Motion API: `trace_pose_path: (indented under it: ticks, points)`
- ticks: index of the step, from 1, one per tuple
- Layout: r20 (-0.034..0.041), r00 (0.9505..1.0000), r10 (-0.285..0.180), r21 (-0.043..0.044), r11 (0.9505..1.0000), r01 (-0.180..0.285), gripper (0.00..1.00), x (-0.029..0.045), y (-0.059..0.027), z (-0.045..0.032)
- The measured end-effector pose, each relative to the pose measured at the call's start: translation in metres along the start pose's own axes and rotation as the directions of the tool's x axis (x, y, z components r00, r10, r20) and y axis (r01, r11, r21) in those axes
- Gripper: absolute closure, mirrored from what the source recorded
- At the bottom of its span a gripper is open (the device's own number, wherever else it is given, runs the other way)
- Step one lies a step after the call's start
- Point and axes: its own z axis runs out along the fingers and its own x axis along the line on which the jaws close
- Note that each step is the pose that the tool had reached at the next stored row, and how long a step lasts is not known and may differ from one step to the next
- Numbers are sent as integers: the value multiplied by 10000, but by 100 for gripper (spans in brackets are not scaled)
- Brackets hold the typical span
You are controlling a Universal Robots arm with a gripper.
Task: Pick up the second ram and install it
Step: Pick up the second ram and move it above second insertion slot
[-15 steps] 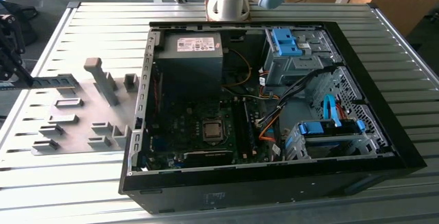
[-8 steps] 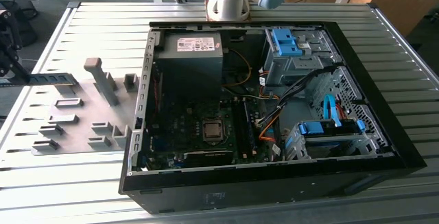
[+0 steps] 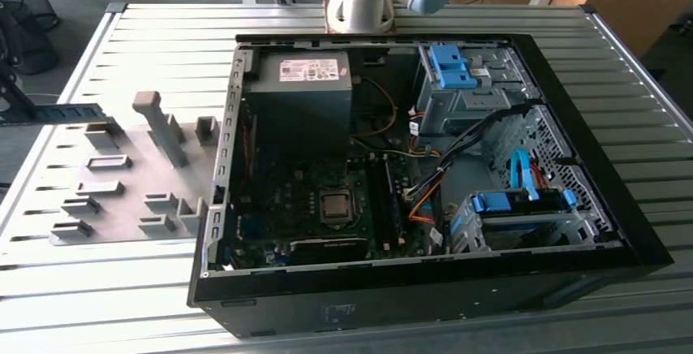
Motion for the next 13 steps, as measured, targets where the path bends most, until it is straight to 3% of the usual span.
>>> trace_pose_path:
  ticks: [13]
  points:
    - [1, 10000, 0, 2, 10000, 0, 86, 1, 3, -180]
